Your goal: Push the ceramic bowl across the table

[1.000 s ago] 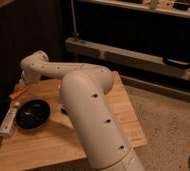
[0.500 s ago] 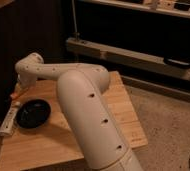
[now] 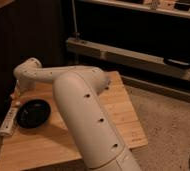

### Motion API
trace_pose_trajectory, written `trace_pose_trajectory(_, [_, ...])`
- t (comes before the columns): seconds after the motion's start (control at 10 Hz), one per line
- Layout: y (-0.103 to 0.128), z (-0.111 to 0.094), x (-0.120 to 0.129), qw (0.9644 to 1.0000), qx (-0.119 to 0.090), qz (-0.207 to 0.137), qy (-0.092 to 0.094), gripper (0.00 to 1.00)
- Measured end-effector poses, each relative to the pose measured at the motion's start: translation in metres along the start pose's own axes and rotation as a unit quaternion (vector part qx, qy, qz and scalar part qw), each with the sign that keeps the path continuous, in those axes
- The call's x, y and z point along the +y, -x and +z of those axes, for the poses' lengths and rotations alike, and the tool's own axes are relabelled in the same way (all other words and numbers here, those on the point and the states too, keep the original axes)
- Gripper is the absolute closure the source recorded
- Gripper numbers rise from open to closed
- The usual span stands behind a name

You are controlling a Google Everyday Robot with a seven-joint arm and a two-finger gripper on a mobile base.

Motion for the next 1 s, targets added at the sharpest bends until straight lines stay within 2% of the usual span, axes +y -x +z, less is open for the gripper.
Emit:
trace_pose_trajectory(0.5, [-0.007, 0.024, 0.003, 0.9994, -0.002, 0.032, -0.010, 0.35])
trace_pose_trajectory(1.0, [-0.029, 0.018, -0.018, 0.9976, -0.005, 0.066, -0.021, 0.35])
